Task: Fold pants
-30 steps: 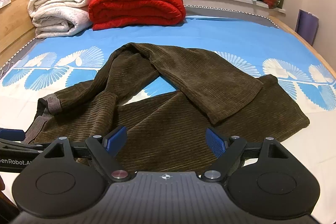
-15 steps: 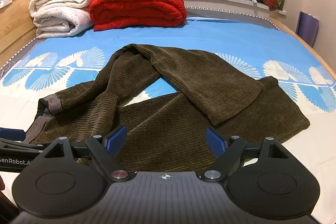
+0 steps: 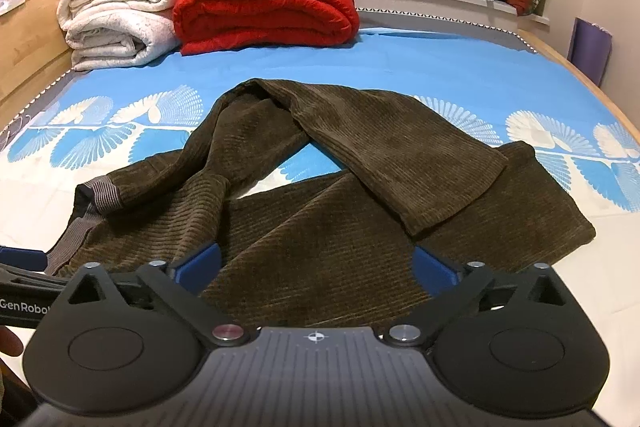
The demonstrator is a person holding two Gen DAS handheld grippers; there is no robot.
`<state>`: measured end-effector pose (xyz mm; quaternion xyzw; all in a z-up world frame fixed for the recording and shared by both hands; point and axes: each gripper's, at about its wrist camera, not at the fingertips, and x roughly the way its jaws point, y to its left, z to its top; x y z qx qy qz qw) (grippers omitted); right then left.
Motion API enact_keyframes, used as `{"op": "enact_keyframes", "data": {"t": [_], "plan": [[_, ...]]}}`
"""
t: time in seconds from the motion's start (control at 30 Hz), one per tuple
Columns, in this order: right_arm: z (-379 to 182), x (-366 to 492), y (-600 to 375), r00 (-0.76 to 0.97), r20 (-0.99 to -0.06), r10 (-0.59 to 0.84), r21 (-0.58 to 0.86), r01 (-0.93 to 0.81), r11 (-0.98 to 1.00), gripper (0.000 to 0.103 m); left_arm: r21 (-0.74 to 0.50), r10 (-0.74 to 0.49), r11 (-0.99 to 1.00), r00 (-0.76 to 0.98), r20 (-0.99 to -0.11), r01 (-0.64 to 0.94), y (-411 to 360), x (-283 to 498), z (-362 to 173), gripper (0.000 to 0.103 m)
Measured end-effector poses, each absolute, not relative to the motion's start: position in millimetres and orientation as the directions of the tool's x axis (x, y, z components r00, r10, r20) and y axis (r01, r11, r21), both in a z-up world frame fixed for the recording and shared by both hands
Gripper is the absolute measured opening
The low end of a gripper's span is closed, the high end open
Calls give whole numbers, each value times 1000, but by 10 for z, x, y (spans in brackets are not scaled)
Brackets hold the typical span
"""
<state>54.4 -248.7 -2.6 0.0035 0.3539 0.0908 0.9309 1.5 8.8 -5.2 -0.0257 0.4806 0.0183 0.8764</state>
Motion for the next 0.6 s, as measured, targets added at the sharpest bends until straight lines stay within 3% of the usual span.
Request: {"op": "enact_keyframes", "data": {"t": [0.6], "plan": [[-148,599,-2510,710,-689,145,61,-142,988,102,-34,-3,998,532,-847,-47,43,17,-59,102]]}}
